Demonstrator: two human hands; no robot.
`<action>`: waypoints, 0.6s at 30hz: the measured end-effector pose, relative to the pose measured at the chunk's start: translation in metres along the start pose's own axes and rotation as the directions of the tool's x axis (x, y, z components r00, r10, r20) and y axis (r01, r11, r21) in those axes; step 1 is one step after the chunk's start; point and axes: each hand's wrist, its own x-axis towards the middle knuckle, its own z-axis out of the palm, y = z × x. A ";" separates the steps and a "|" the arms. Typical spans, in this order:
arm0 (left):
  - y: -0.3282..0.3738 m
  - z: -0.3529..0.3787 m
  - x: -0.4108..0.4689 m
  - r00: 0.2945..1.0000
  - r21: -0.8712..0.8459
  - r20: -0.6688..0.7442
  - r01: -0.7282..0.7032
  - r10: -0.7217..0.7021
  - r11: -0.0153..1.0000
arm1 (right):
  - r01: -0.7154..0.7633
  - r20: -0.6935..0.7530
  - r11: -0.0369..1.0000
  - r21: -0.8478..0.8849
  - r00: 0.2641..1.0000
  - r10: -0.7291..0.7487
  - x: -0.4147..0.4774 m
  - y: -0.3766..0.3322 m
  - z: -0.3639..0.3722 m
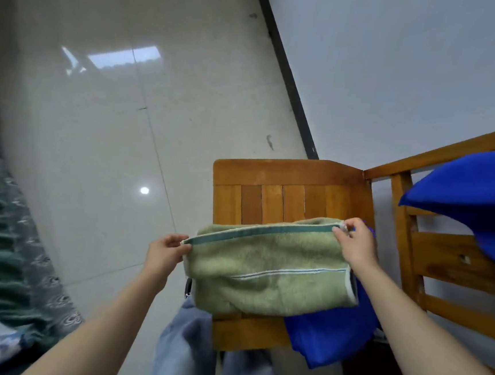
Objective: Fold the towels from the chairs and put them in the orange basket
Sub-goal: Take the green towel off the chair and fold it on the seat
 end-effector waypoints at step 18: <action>0.011 0.007 0.025 0.994 -0.113 0.093 0.066 -0.055 0.991 | -0.104 -0.007 0.994 0.033 0.995 0.104 0.025 0.001 0.009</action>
